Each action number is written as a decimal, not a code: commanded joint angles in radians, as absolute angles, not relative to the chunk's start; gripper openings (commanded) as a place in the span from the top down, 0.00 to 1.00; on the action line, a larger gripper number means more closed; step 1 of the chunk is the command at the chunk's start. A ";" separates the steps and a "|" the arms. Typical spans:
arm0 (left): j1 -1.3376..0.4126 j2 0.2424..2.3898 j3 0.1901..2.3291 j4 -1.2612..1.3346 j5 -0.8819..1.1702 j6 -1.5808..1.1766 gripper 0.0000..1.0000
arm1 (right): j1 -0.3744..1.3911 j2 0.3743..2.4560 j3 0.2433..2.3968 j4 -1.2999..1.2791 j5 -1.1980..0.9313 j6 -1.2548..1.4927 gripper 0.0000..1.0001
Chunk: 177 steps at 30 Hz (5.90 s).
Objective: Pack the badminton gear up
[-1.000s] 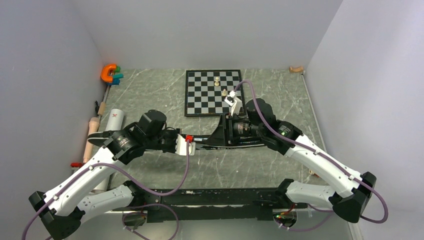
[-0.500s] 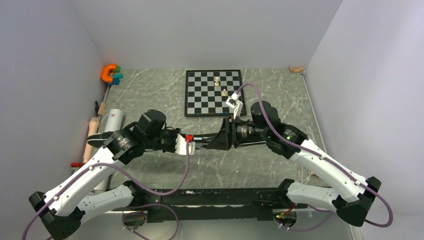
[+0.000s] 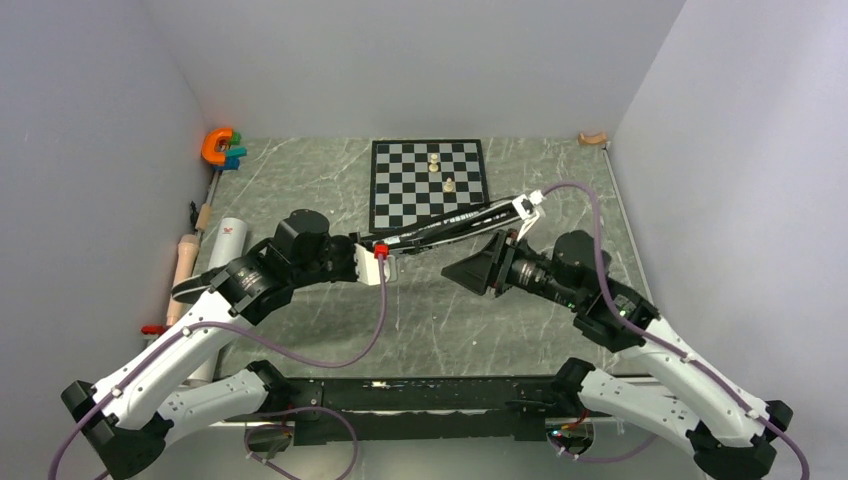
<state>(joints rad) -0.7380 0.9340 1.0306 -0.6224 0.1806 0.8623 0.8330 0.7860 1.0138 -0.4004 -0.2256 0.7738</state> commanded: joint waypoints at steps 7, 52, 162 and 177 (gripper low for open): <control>-0.739 0.934 1.061 -0.476 0.133 0.843 1.00 | 0.843 0.742 0.612 0.222 -0.100 1.049 0.47; -0.738 0.929 1.078 -0.520 0.170 0.847 1.00 | 0.883 1.046 0.581 0.757 -0.008 1.059 0.73; -0.797 0.931 1.078 -0.652 0.238 0.987 1.00 | 0.743 0.352 0.952 -0.812 0.717 0.798 1.00; -0.862 0.996 1.131 -0.706 0.272 1.004 1.00 | 0.756 0.359 1.073 -0.848 0.831 0.770 0.35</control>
